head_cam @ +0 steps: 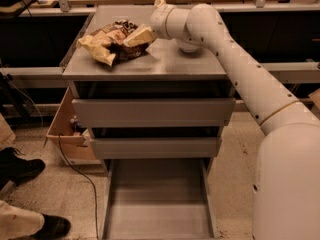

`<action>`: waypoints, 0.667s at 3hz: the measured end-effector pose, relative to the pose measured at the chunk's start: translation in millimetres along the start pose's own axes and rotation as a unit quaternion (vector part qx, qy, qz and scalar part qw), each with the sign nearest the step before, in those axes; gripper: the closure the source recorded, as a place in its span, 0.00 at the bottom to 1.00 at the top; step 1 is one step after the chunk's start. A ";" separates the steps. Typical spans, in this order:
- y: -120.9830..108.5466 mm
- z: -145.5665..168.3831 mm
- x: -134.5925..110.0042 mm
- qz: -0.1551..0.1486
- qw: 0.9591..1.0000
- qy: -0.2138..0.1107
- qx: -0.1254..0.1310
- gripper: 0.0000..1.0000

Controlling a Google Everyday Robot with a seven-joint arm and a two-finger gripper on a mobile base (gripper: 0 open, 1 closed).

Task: Pick brown chip bag from bottom drawer and place on counter

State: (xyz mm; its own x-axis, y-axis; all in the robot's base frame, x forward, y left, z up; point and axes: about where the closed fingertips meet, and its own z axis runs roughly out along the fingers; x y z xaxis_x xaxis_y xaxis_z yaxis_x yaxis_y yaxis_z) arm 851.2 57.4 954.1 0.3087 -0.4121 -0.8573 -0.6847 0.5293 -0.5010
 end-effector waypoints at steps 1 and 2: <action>-9.3 -58.0 -5.1 0.004 0.998 -0.049 -0.049 0.00; -5.6 -103.1 -1.5 0.000 0.993 -0.068 -0.097 0.00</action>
Offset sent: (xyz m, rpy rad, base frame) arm -0.1027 -0.1273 0.0152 0.0123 0.0332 0.3608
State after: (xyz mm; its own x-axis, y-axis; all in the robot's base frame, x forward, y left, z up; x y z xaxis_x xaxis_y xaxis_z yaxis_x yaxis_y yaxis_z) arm 786.5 -21.5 970.5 0.3859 -0.3009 -0.8721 -0.7954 0.3703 -0.4798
